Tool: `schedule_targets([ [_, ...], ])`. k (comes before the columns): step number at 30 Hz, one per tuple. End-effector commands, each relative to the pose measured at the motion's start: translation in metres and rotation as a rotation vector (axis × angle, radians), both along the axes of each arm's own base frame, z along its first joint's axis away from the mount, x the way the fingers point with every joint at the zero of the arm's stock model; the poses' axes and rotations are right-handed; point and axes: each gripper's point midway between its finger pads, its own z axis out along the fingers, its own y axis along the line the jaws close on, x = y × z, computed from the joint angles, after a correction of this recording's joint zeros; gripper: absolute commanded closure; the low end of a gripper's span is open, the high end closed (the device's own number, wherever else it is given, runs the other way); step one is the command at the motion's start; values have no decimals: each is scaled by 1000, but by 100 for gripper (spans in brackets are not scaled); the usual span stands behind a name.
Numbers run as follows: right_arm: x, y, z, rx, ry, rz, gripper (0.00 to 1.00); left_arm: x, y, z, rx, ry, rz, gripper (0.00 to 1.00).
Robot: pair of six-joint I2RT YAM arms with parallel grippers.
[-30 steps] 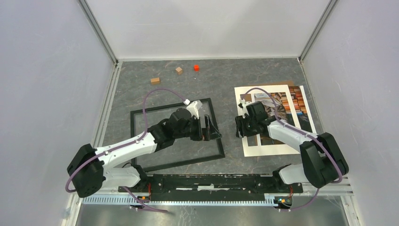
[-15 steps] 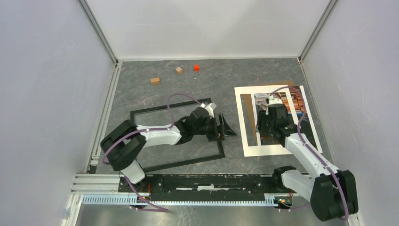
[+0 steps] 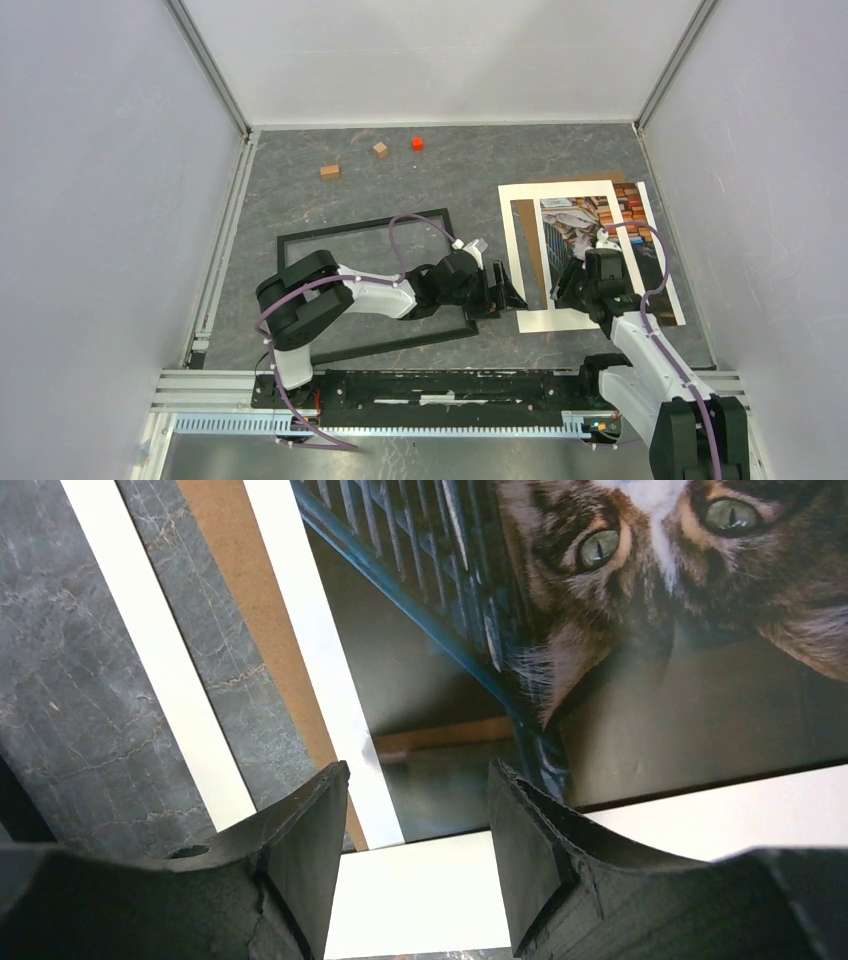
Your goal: Put the photo into the frame
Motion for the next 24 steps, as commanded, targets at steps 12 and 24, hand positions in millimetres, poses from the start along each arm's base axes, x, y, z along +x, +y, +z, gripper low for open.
schedule_targets([
  [12,-5,-16,29,-77,-40,-29,37,-6,-15,-17,-43,73,81,3],
  [24,-31,1,-10,41,18,-41,37,-14,-23,-33,-66,138,87,2],
])
